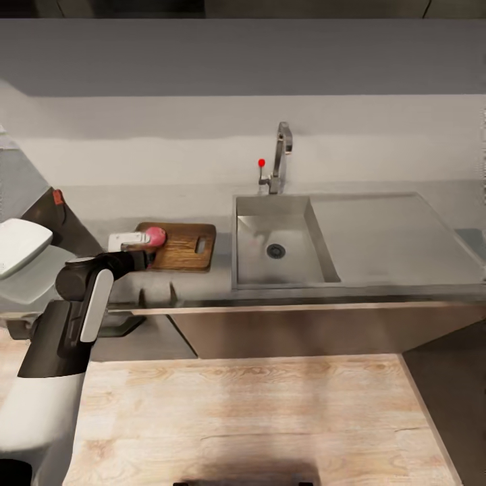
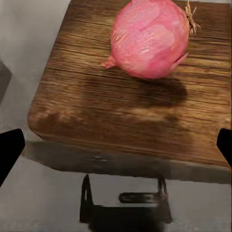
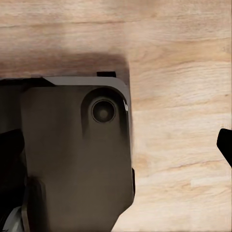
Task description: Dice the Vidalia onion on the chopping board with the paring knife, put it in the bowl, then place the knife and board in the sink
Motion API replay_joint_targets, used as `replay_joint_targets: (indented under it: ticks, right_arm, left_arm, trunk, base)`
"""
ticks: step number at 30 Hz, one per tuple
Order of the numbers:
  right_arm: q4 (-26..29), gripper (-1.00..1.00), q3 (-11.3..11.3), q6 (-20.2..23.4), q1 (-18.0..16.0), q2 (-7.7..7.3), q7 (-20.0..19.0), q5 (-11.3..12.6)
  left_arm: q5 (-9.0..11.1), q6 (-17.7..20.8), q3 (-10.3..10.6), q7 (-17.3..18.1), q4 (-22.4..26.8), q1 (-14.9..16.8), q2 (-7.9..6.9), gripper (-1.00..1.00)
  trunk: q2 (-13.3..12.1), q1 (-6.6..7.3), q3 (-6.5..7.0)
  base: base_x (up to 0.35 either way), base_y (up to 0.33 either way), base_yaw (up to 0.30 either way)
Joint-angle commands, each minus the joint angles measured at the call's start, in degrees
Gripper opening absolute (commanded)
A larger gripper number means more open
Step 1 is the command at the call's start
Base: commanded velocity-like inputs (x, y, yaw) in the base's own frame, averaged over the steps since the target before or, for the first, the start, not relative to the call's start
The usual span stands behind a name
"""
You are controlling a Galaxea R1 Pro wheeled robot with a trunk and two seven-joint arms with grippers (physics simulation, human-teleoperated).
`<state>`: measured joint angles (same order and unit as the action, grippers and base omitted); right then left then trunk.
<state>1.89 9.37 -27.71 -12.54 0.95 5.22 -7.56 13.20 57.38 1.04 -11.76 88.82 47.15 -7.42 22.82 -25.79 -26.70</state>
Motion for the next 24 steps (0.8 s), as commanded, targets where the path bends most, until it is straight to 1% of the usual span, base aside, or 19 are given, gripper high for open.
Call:
replay_joint_targets:
  ticks: [1, 24]
  right_arm:
    - [0.0, 1.00, 0.4, -0.2, 0.0, 0.02, 0.3, -0.6]
    - [0.0, 1.00, 0.4, -0.2, 0.0, 0.02, 0.3, -0.6]
  left_arm:
    - [0.6, 0.2, 0.1, -0.6, 0.0, 0.0, -0.09, 1.00]
    - [0.8, 0.2, 0.5, -0.6, -0.1, 0.0, -0.14, 1.00]
  trunk:
    - [0.1, 0.01, -0.08]
    - [0.1, 0.01, -0.08]
  base:
    - [-0.328, 0.000, 0.000]
    - [-0.328, 0.000, 0.000]
